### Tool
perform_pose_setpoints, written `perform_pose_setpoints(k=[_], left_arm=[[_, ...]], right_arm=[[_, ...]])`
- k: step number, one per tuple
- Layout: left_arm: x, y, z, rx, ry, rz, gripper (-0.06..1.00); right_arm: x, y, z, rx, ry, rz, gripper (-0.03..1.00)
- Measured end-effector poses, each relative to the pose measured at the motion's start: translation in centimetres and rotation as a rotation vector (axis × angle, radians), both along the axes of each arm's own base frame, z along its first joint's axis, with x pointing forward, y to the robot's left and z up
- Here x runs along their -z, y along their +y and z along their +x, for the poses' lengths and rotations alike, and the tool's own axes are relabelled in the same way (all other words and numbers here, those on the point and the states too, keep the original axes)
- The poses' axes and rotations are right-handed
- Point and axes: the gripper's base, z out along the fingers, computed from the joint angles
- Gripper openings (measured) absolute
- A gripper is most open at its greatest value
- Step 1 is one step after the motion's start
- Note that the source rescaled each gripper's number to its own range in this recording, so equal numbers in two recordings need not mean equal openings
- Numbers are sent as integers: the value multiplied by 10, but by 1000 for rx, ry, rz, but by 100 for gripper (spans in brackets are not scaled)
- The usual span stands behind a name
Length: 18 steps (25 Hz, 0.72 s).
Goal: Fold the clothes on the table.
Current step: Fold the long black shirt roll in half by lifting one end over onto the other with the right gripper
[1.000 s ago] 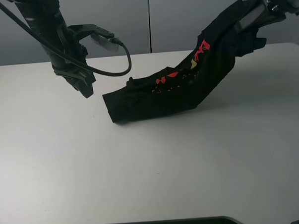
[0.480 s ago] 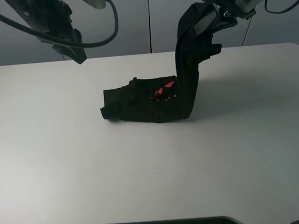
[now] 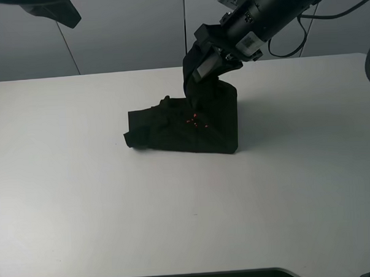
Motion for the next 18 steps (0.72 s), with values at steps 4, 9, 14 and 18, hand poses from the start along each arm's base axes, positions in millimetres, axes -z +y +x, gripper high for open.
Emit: perform_pose_setpoints(k=[4, 9, 14, 18], left_arm=[[-1, 1, -1, -2, -2, 2, 51], [-1, 1, -1, -2, 5, 8, 51], [-1, 1, -1, -2, 5, 8, 51], [-1, 1, -1, -2, 4, 10, 51]], right_arm=[[23, 20, 3, 8, -9, -13, 6], [51, 25, 16, 82, 0, -19, 6], [86, 31, 22, 119, 42, -13, 6], [105, 32, 24, 130, 66, -15, 6]])
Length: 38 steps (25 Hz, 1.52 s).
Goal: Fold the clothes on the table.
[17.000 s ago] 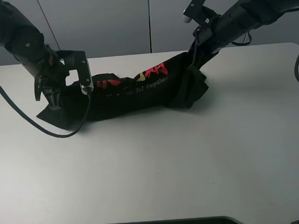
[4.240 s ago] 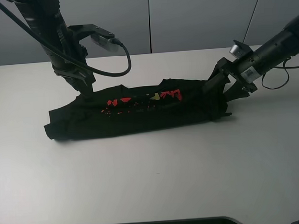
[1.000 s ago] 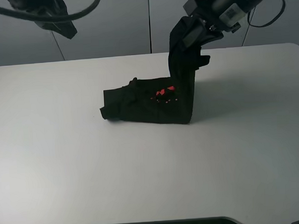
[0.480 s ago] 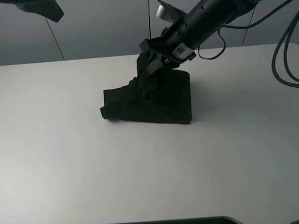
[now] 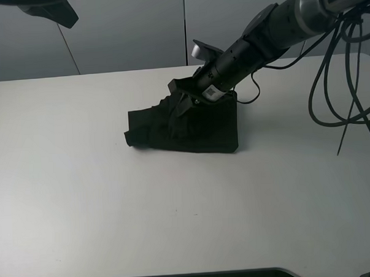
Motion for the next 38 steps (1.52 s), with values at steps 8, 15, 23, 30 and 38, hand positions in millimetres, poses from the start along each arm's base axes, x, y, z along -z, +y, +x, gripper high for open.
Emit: perform_pose_setpoints(k=[8, 15, 23, 30, 38], left_arm=[[0, 0, 0, 0, 0, 0, 51], [1, 0, -1, -2, 10, 3, 51], [1, 0, -1, -16, 18, -4, 51], [2, 1, -2, -16, 32, 3, 69], [2, 1, -3, -82, 60, -34, 100]], right_arm=[[4, 20, -6, -25, -21, 56, 6], [-2, 36, -9, -29, -52, 137, 9], [-6, 41, -13, -72, -54, 201, 97], [-15, 43, -17, -127, -74, 228, 100], [-82, 37, -23, -162, -236, 235, 100]])
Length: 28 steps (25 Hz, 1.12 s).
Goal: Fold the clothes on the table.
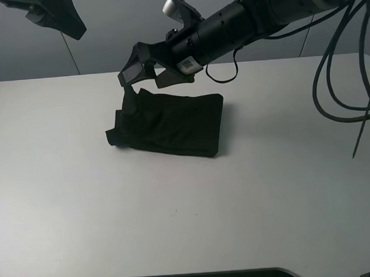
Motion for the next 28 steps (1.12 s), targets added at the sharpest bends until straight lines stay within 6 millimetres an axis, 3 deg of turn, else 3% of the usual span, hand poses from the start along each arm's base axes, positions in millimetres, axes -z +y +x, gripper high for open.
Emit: perform_pose_setpoints(k=[2, 5, 7, 10, 12, 18, 24, 28], left_arm=[[0, 0, 0, -4, 1, -2, 100], [1, -2, 0, -5, 13, -23, 100], [4, -5, 1, -3, 35, -44, 100], [18, -12, 9, 15, 84, -54, 100], [31, -19, 15, 37, 122, -63, 100], [67, -45, 32, 172, 221, -162, 100], [111, -59, 48, 195, 319, -191, 100], [141, -64, 58, 181, 367, -171, 100]], right_arm=[[-9, -5, -1, 10, -42, -59, 100], [-4, -17, 0, 30, -61, -218, 96], [2, -23, 1, 51, -49, -309, 75], [7, -31, 1, 38, -63, -416, 15], [8, -34, 1, 22, -80, -458, 3], [16, -36, 2, 7, -80, -499, 0], [71, -34, 6, -25, 39, -566, 0], [93, -34, 7, -27, 69, -589, 0]])
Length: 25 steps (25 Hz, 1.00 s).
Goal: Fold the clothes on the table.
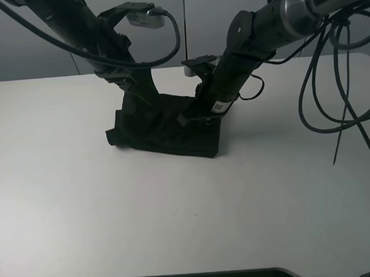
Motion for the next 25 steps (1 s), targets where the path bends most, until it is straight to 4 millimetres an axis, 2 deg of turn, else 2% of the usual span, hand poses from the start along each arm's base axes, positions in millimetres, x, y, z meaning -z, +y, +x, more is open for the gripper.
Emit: perform_pose_setpoints(k=[4, 8, 10, 15, 21, 25], left_arm=[[32, -4, 9, -12, 44, 25, 95], [62, -4, 17, -18, 44, 67, 76], [71, -4, 20, -21, 42, 78, 71], [75, 1, 20, -2, 37, 145, 72], [84, 28, 22, -23, 32, 440, 74], [84, 47, 29, -108, 22, 526, 74]], right_arm=[[11, 0, 0, 4, 14, -12, 0], [13, 0, 0, 2, 16, -14, 0], [13, 0, 0, 2, 16, -14, 0], [13, 0, 0, 3, 18, -13, 0], [13, 0, 0, 8, 21, -9, 0], [13, 0, 0, 8, 25, -8, 0]])
